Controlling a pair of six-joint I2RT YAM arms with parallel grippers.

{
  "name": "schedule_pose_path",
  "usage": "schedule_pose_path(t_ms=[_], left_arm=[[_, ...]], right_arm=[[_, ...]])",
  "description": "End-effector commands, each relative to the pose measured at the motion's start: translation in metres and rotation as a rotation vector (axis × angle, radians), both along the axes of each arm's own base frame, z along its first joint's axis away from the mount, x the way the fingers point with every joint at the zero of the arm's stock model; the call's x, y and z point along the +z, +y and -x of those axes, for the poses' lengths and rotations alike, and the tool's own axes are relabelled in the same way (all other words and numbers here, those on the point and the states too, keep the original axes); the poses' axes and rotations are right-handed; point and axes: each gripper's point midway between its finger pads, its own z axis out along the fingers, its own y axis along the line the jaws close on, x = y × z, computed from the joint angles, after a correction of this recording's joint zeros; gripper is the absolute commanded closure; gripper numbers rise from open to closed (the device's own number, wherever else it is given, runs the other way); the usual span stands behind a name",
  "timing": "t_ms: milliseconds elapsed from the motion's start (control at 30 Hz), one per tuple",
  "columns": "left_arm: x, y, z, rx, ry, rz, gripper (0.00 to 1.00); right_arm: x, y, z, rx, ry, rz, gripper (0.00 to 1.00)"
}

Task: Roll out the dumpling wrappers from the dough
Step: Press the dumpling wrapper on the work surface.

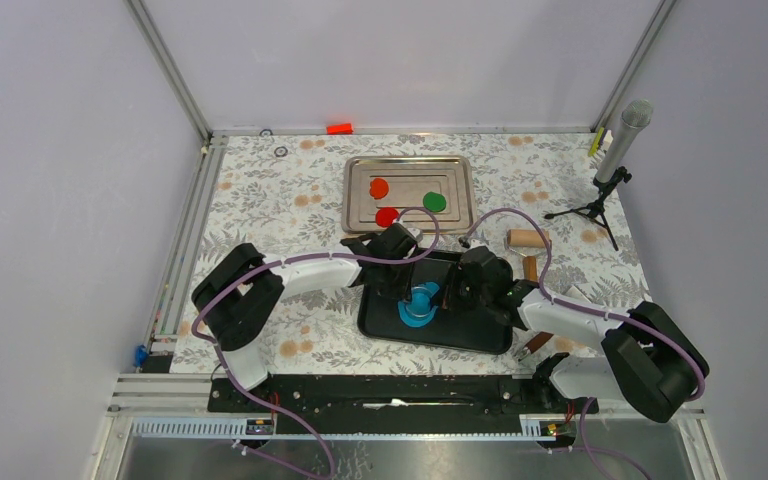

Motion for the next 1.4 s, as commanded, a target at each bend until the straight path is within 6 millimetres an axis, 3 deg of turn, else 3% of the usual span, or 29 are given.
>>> schedule_pose_path(t_ms=[0, 533, 700, 1000, 1367], left_arm=[[0.022, -0.023, 0.054, -0.173, 0.143, 0.103, 1.0], [0.015, -0.018, 0.054, -0.159, 0.143, 0.074, 1.0], [0.012, -0.013, 0.051, -0.128, 0.141, 0.039, 0.89], [0.037, -0.018, 0.048, -0.137, 0.101, 0.089, 0.66], [0.055, -0.022, 0.046, -0.141, 0.084, 0.121, 0.65]], right_arm=[[-0.013, -0.01, 0.005, 0.005, 0.014, 0.074, 1.0], [-0.022, -0.011, 0.007, 0.007, 0.037, 0.09, 1.0], [-0.028, -0.013, 0.008, 0.004, 0.047, 0.102, 1.0], [-0.033, -0.016, 0.008, -0.009, 0.058, 0.118, 1.0], [-0.029, -0.018, 0.007, -0.015, 0.045, 0.12, 1.0]])
